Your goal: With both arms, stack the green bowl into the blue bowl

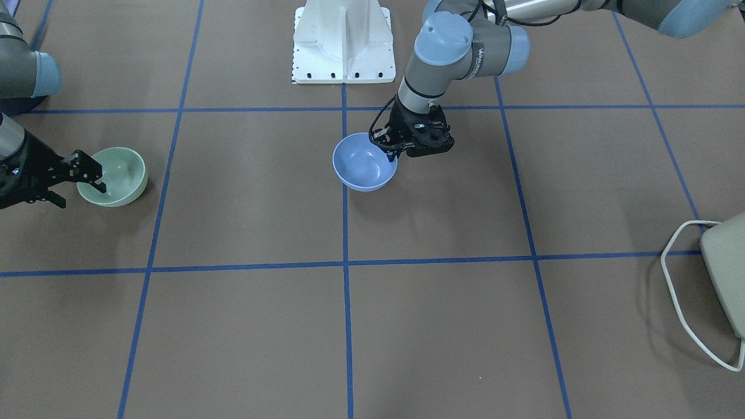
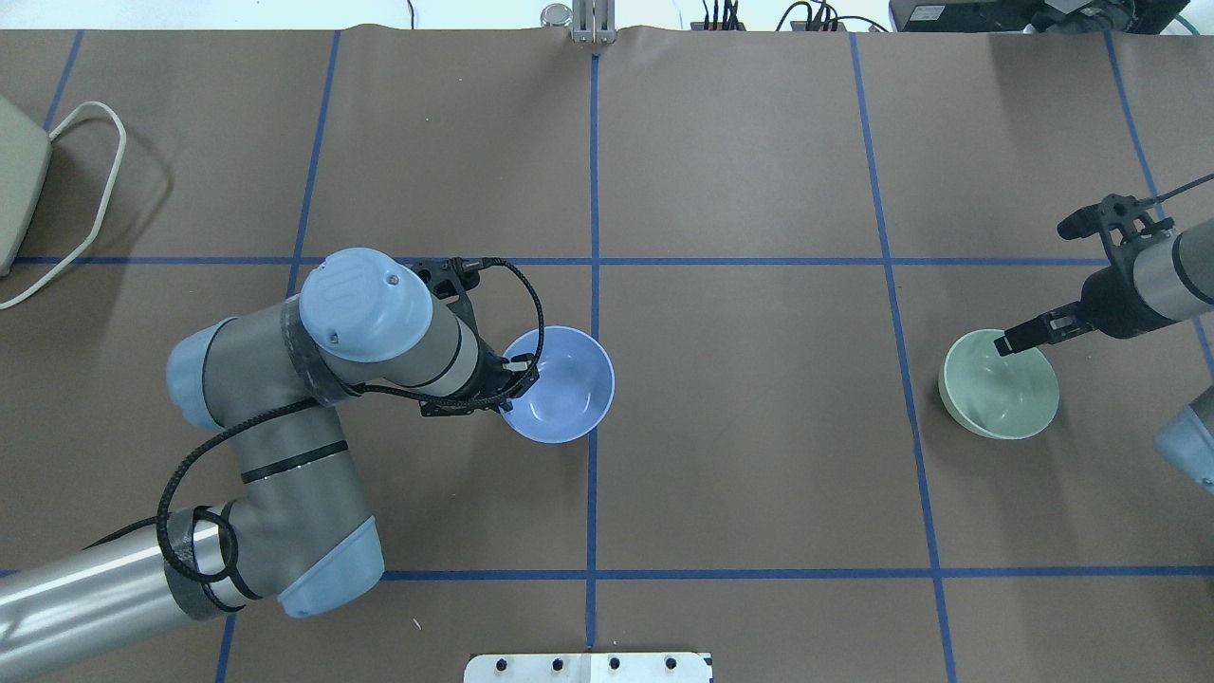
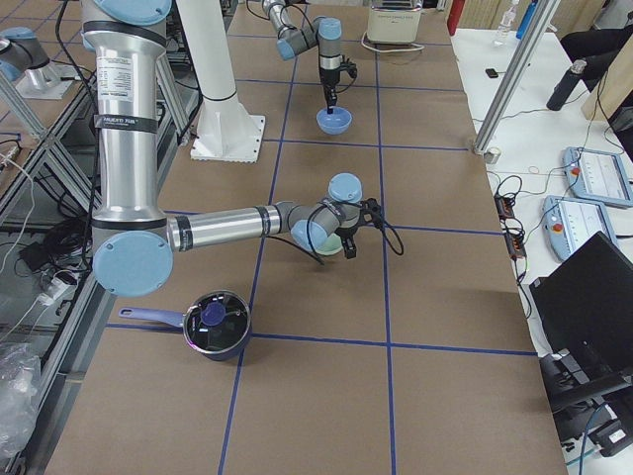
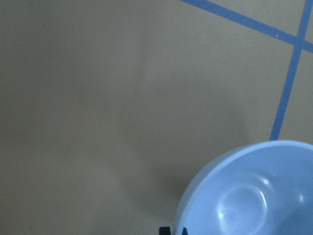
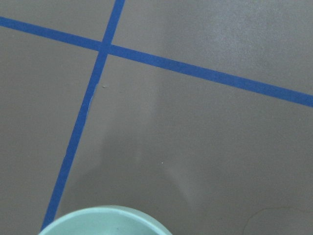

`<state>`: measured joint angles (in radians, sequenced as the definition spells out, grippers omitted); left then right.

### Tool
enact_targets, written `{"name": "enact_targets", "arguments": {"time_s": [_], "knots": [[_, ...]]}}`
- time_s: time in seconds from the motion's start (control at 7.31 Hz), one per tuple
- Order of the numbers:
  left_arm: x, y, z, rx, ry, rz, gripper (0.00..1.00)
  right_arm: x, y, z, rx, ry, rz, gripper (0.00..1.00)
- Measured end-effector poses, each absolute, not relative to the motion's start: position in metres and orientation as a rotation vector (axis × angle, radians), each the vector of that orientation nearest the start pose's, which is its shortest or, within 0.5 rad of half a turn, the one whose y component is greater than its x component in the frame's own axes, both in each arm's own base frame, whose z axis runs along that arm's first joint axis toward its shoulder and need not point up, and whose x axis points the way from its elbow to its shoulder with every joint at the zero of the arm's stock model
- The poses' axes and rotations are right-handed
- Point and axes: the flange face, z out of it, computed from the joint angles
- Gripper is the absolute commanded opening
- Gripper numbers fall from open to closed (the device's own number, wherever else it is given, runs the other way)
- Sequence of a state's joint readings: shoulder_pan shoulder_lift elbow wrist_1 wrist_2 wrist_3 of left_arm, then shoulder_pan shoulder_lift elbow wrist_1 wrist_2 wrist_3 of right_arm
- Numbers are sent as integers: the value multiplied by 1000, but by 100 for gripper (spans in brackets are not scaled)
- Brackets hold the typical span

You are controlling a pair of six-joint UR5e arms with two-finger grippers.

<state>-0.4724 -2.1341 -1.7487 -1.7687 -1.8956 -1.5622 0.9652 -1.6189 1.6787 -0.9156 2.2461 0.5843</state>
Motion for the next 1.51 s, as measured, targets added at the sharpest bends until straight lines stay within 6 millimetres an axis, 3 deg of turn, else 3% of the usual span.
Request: {"name": "enact_targets", "arguments": {"time_s": [0.68, 1.51], "knots": [[560, -357, 224, -73, 980, -263, 2, -225, -436, 567, 201, -927, -285, 78], [577, -351, 214, -75, 987, -249, 4, -226, -435, 566, 202, -927, -288, 78]]}}
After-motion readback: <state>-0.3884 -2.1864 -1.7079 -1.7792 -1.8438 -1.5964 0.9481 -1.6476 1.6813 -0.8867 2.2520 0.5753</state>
